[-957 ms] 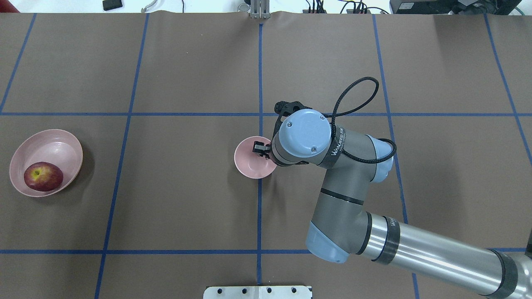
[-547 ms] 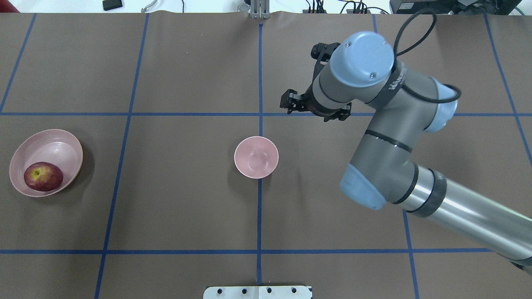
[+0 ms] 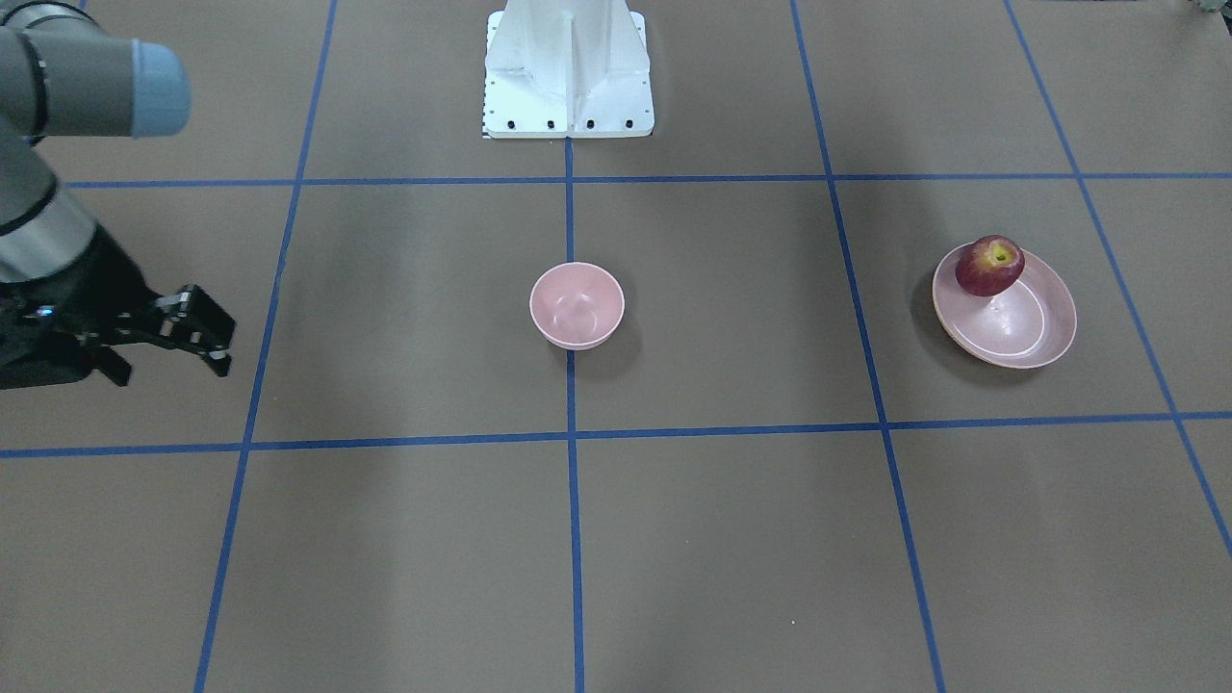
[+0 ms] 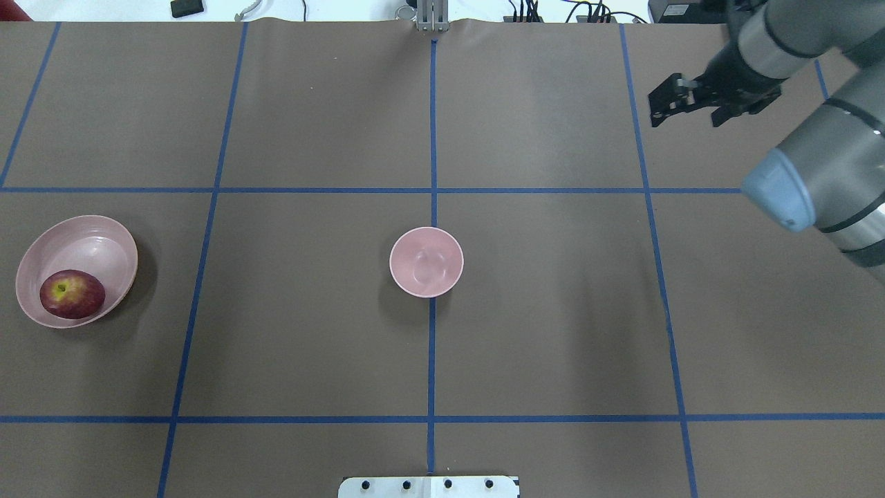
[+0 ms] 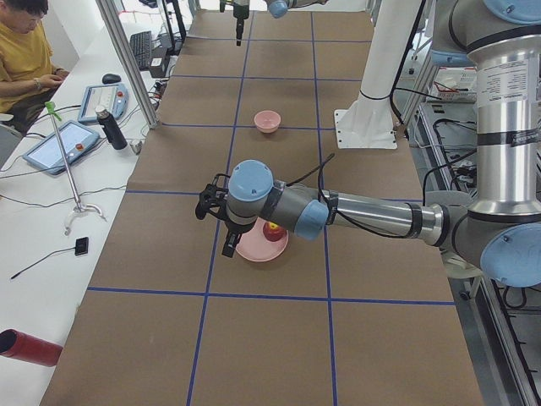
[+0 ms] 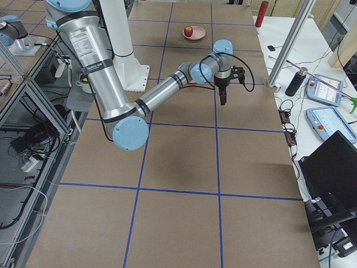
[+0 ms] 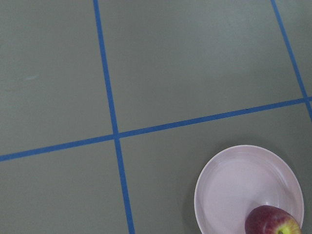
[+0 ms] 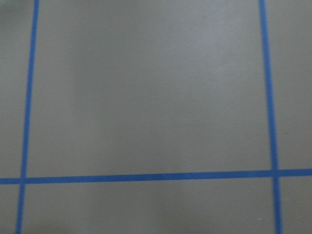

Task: Move apple from plate to bowl
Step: 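Open the right gripper and withdraw the right arm away from the bowl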

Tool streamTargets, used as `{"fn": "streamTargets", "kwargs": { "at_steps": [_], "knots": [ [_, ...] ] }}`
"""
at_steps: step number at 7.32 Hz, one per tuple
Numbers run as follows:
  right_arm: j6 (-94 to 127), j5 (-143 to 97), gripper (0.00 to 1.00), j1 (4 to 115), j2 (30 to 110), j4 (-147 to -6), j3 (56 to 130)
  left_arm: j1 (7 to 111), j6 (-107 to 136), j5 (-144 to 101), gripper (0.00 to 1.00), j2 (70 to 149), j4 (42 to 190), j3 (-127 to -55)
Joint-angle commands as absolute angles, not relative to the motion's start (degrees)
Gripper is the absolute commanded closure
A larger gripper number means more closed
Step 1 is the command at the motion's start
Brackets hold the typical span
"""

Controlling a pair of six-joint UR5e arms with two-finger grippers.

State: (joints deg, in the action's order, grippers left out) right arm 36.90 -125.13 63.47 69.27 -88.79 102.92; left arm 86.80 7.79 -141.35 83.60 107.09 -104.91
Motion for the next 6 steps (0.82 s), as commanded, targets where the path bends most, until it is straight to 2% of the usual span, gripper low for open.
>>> {"fn": "streamTargets", "kwargs": {
  "at_steps": [1, 4, 6],
  "knots": [
    [12.68, -129.54, 0.0, 75.62, 80.46, -88.77, 102.66, 81.84, 13.52, -137.67, 0.01, 84.2, 107.4, -107.83],
    [-16.53, -130.87, 0.0, 91.71, 96.89, -88.25, 102.22, 73.94, 22.03, -132.99, 0.01, 83.59, 111.06, -109.51],
    [-20.65, -130.96, 0.0, 95.09, 101.5, -88.07, 101.87, 65.53, 31.59, -126.08, 0.01, 79.21, 120.36, -109.6]
  ]
}}
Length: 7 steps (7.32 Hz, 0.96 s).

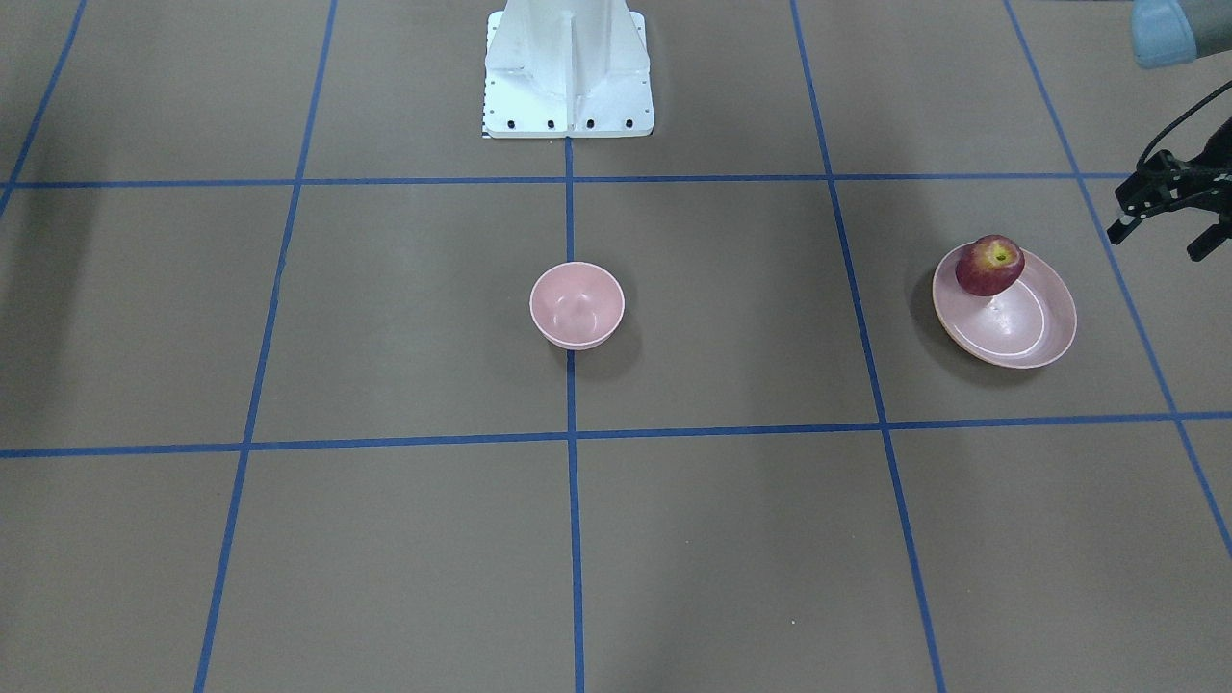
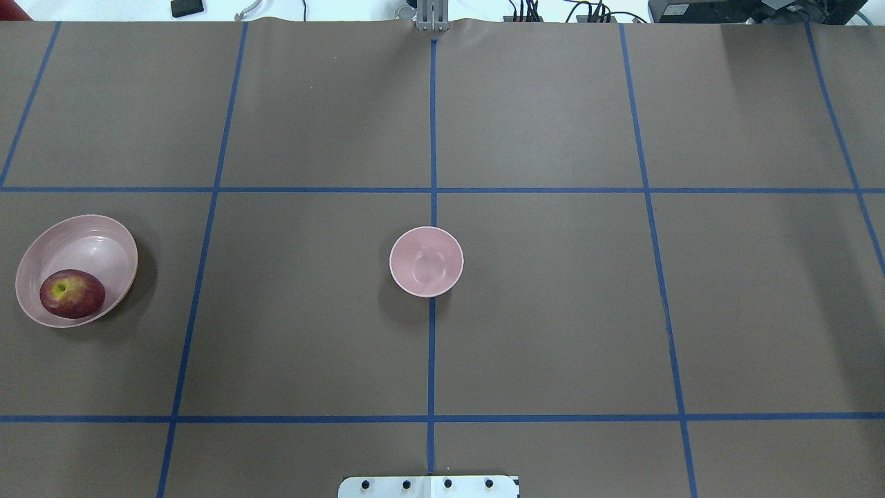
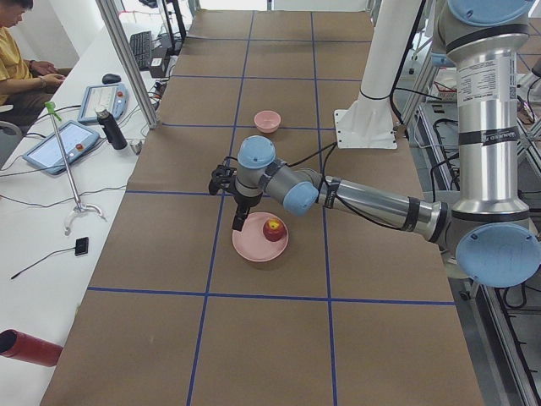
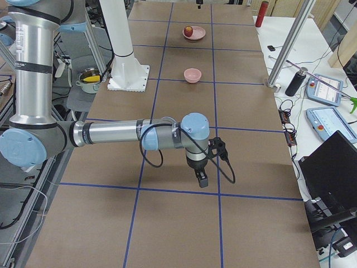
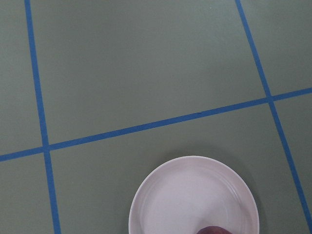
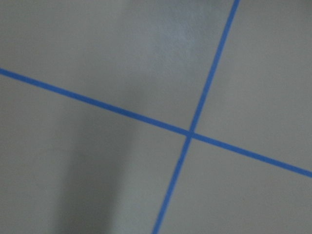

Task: Move apple from plate to bowl
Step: 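Lower the left gripper over the red apple on the pink plate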

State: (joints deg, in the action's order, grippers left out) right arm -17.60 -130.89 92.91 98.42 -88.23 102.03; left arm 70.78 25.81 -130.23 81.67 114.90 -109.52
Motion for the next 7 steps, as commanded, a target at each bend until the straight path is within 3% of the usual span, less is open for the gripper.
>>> {"fn": "streamTargets", "kwargs": {
  "at_steps": [1, 3, 7],
  "knots": [
    [-20.31, -130.87, 0.0, 95.1, 101.6, -88.07, 101.6, 59.91, 36.16, -122.56, 0.01, 77.54, 123.02, -109.6],
    [-20.21, -130.87, 0.0, 95.1, 101.86, -87.98, 101.6, 52.76, 40.42, -118.92, 0.01, 77.34, 124.19, -109.42],
    [-19.95, -130.78, 0.0, 95.1, 101.87, -88.07, 101.6, 48.79, 40.43, -117.33, 0.01, 77.43, 124.1, -107.76]
  ]
}}
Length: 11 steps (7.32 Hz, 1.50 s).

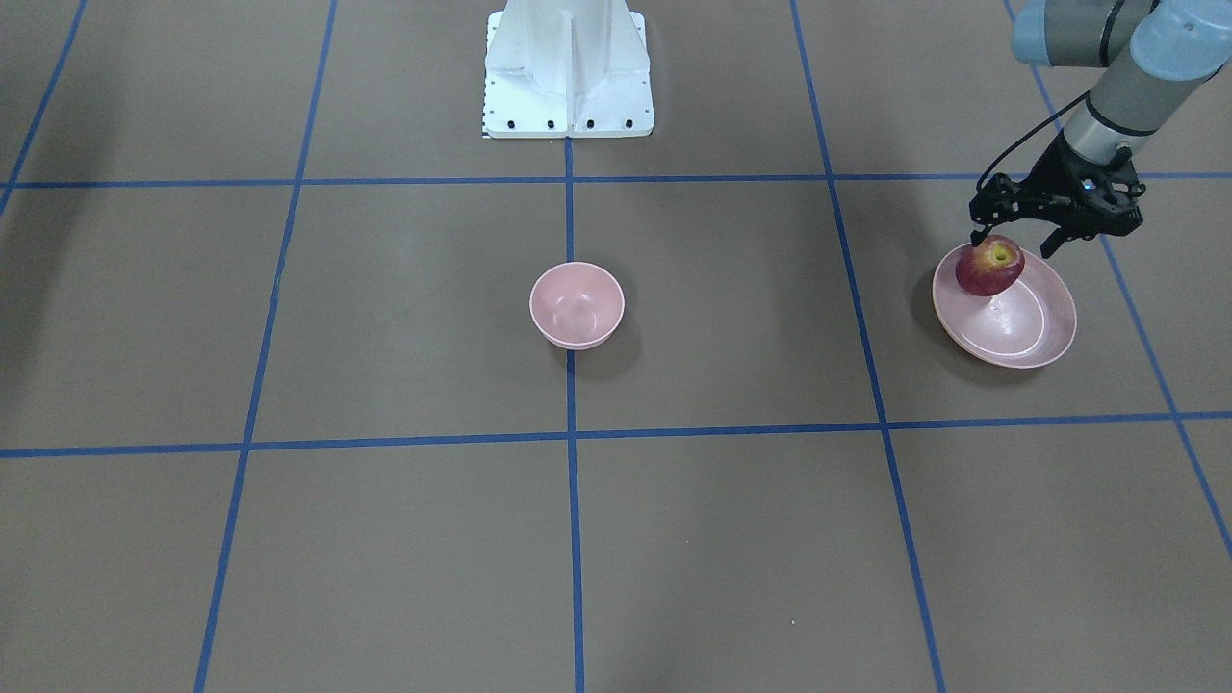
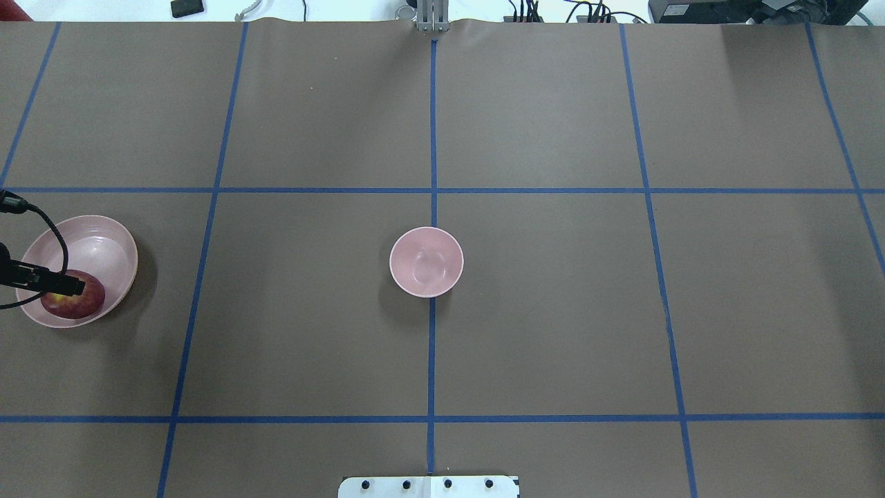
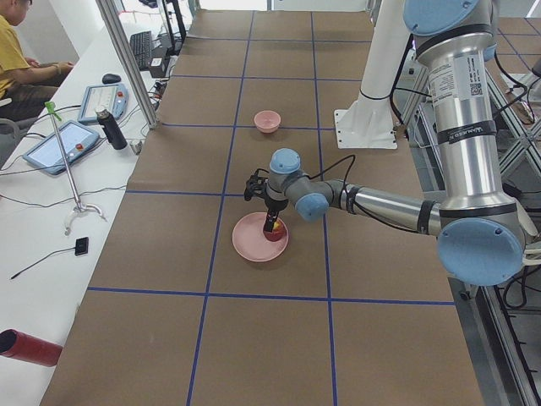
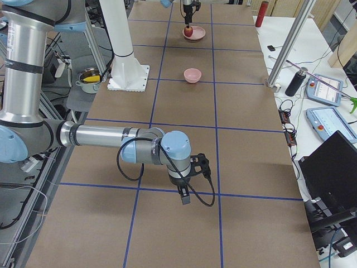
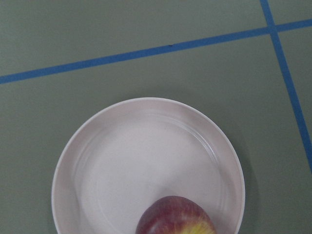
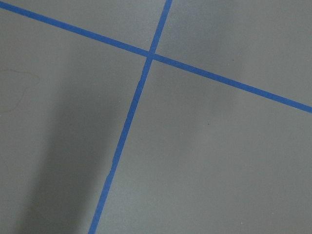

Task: Move apple from plate to bowl
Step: 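Lower the left gripper over the red apple on the pink plate, then close the left gripper around the red apple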

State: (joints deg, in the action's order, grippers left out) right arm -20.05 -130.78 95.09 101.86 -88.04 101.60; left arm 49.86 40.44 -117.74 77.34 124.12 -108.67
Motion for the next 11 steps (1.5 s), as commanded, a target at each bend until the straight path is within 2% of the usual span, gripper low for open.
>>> {"fn": "streamTargets", "kwargs": {
  "at_steps": [1, 6, 11],
  "knots": [
    [-19.95, -130.78, 0.0, 95.1, 101.87, -88.07, 101.6, 48.43, 40.34, -117.33, 0.02, 77.69, 124.1, -106.71],
    [-19.86, -130.78, 0.0, 95.01, 101.87, -88.07, 101.6, 48.08, 40.17, -117.51, 0.02, 82.87, 124.19, -100.13],
    [-19.86, -130.69, 0.0, 95.1, 101.95, -87.98, 101.69, 47.46, 40.25, -118.3, 0.02, 82.71, 124.1, -99.93]
  ]
}}
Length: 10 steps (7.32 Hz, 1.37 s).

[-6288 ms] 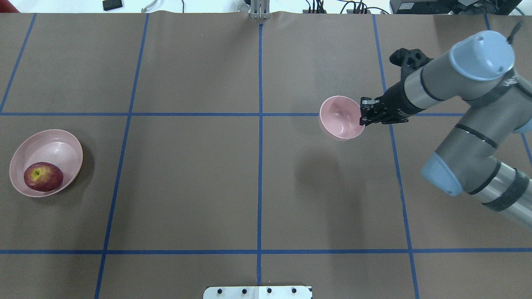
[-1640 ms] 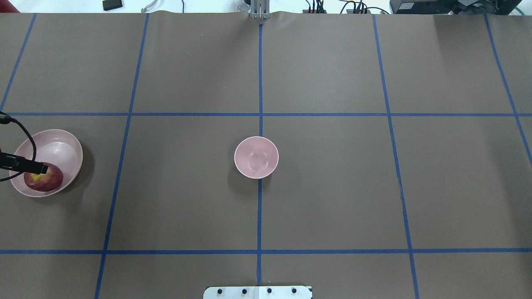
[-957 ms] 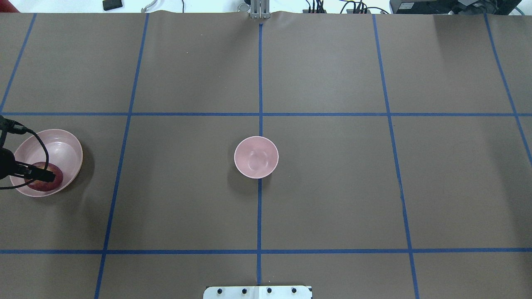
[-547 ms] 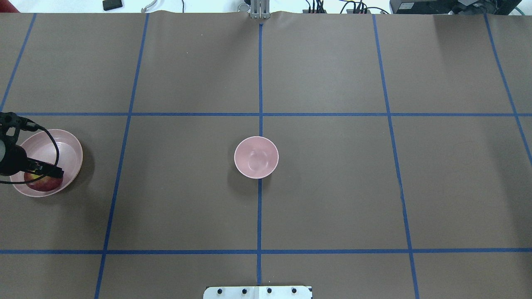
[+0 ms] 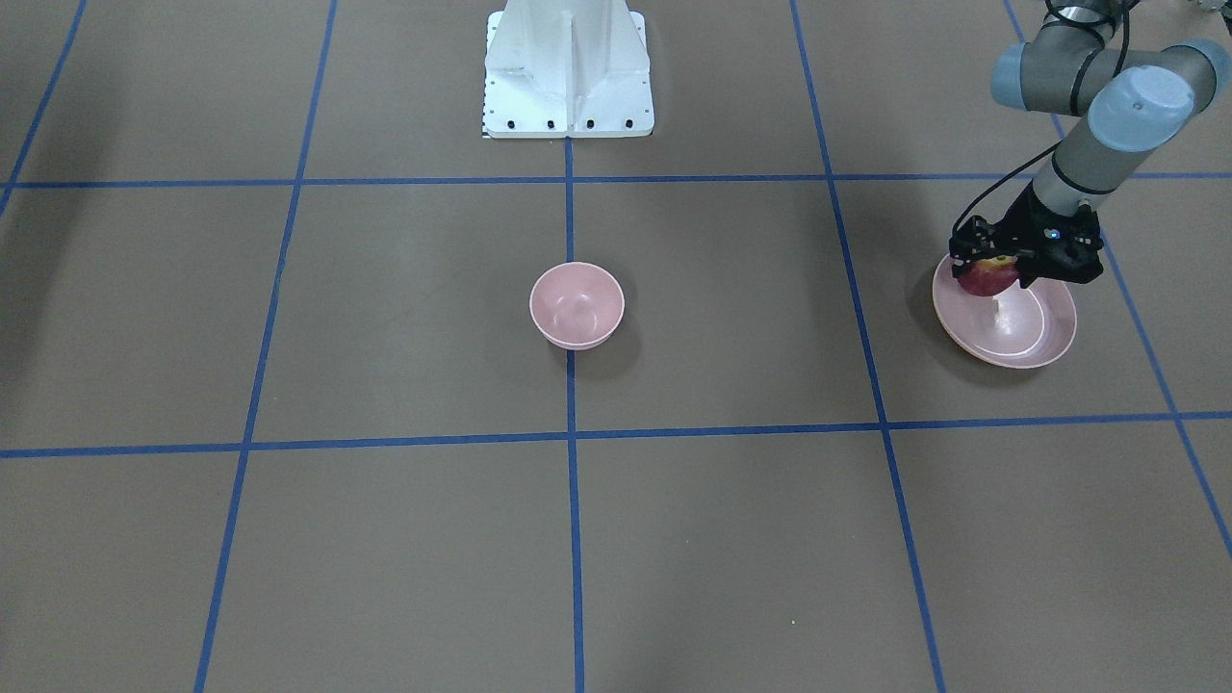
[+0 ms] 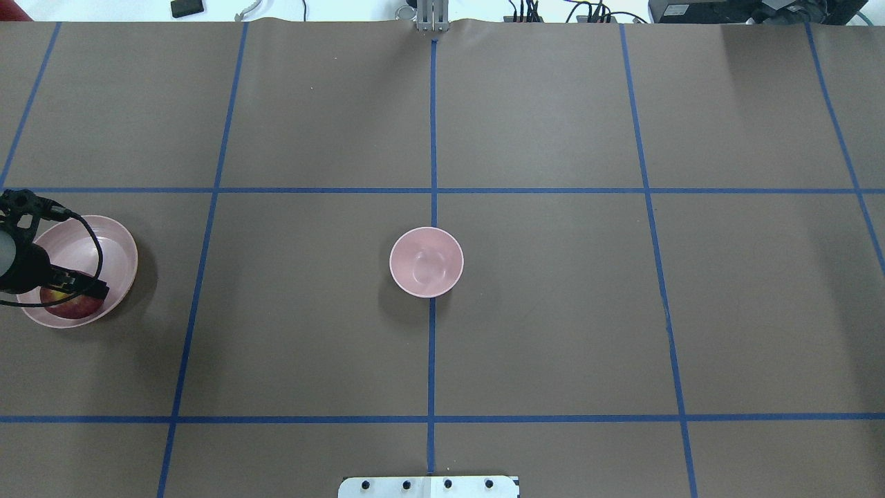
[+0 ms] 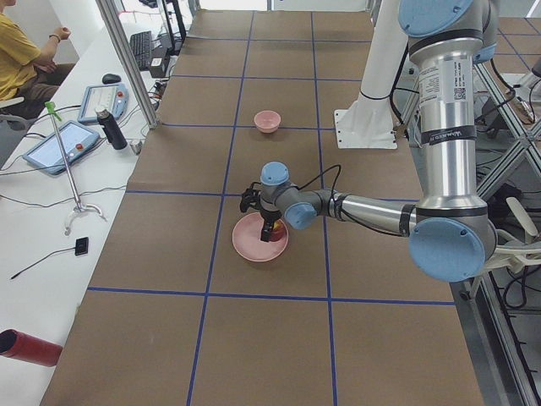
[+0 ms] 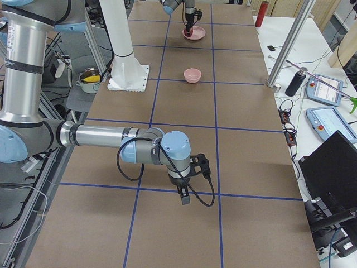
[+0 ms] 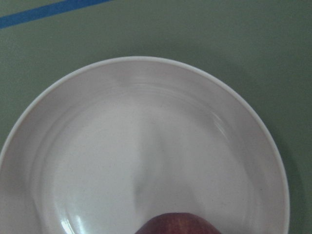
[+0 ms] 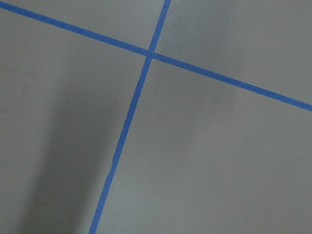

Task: Move apple from plate to bowl
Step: 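Close the left gripper around the red apple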

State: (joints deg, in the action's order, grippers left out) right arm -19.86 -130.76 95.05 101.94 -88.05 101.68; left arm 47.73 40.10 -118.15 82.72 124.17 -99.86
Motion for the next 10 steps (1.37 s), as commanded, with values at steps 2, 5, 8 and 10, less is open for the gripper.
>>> {"fn": "streamTargets", "kwargs": {
  "at_steps": [2, 5, 8, 10],
  "knots": [
    [-19.78, -130.69, 0.0, 95.01, 101.87, -87.98, 101.69, 47.46, 40.34, -118.3, 0.19, 82.53, 123.84, -99.67],
    [-19.6, -130.69, 0.0, 95.01, 101.87, -88.07, 101.69, 47.98, 40.25, -118.47, 1.0, 81.83, 123.49, -101.85],
    [-19.6, -130.78, 0.0, 95.01, 101.87, -88.07, 101.51, 51.68, 40.78, -125.16, 1.0, 88.89, 94.44, -121.13],
    [-19.6, -133.05, 0.0, 95.1, 102.21, -88.07, 101.25, 50.55, 44.0, -123.94, 1.0, 110.71, 68.24, -124.1]
  ]
}}
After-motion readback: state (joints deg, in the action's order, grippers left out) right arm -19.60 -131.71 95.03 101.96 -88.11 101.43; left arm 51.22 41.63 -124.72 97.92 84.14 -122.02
